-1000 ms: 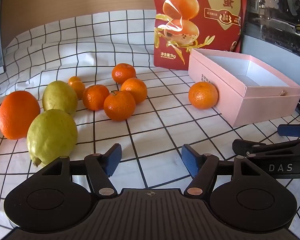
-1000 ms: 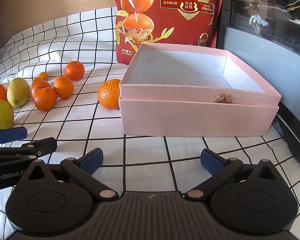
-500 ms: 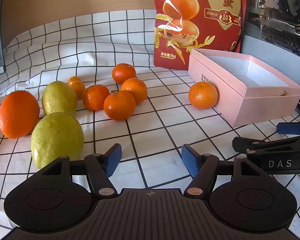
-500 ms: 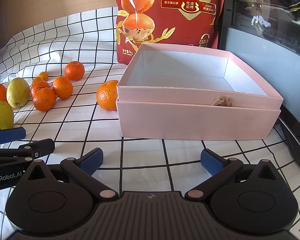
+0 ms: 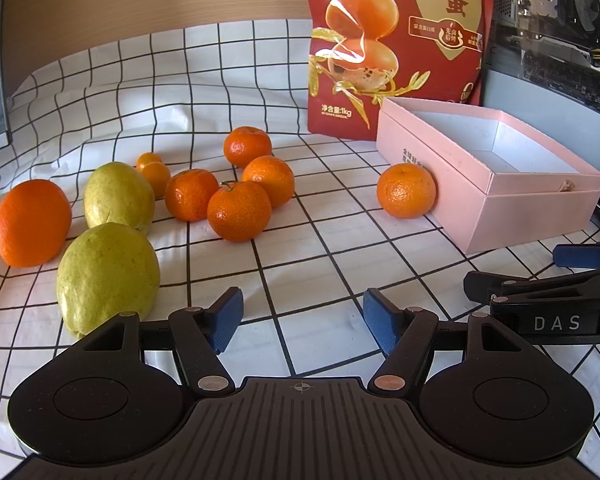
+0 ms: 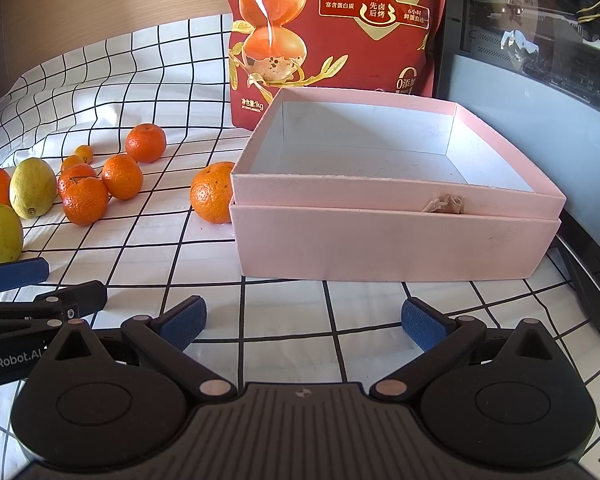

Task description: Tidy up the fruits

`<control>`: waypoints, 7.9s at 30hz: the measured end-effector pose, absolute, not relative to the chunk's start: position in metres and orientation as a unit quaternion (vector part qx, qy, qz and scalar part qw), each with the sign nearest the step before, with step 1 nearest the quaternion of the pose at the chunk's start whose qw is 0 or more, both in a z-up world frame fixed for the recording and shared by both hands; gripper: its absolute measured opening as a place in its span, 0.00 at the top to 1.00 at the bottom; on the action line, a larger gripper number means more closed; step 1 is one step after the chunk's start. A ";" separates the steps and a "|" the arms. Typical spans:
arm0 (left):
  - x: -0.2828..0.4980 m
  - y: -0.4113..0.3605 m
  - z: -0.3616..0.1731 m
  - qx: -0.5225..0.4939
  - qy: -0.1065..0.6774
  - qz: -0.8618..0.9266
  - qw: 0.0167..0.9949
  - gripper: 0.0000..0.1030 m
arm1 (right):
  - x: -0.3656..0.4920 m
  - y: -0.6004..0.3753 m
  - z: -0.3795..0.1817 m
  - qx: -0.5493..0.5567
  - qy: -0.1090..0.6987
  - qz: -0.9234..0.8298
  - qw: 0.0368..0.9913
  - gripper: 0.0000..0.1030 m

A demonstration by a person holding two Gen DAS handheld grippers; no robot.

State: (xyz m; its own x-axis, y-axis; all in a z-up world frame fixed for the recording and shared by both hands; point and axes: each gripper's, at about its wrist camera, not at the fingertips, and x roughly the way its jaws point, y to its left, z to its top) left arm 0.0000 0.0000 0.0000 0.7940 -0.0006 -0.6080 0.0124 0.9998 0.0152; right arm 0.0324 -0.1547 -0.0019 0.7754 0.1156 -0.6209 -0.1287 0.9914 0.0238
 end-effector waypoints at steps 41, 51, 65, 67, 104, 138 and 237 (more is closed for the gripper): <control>0.000 0.000 0.000 0.009 0.321 -0.003 0.947 0.29 | 0.032 -0.155 -0.002 -0.010 0.329 0.065 0.942 0.00; 0.000 0.000 0.000 0.009 0.321 -0.004 0.947 0.29 | 0.037 -0.156 0.002 -0.016 0.353 0.080 0.932 0.00; -0.043 0.073 0.049 -0.047 0.360 -0.065 0.929 0.35 | 0.042 -0.141 0.023 -0.037 0.402 0.110 0.908 0.08; -0.047 0.089 0.052 -0.056 0.363 -0.045 0.929 0.35 | 0.042 -0.133 0.032 -0.040 0.371 0.122 0.920 0.08; 0.086 0.023 0.066 0.074 0.345 -0.271 0.895 0.36 | 0.001 -0.104 0.022 -0.125 0.345 0.094 0.925 0.36; -0.001 0.094 0.022 -0.082 0.456 -0.188 0.866 0.49 | 0.059 -0.105 0.019 -0.045 0.355 0.065 0.931 0.11; 0.099 0.053 0.054 0.021 0.415 -0.074 0.907 0.50 | -0.022 -0.128 0.018 -0.032 0.343 0.086 0.935 0.45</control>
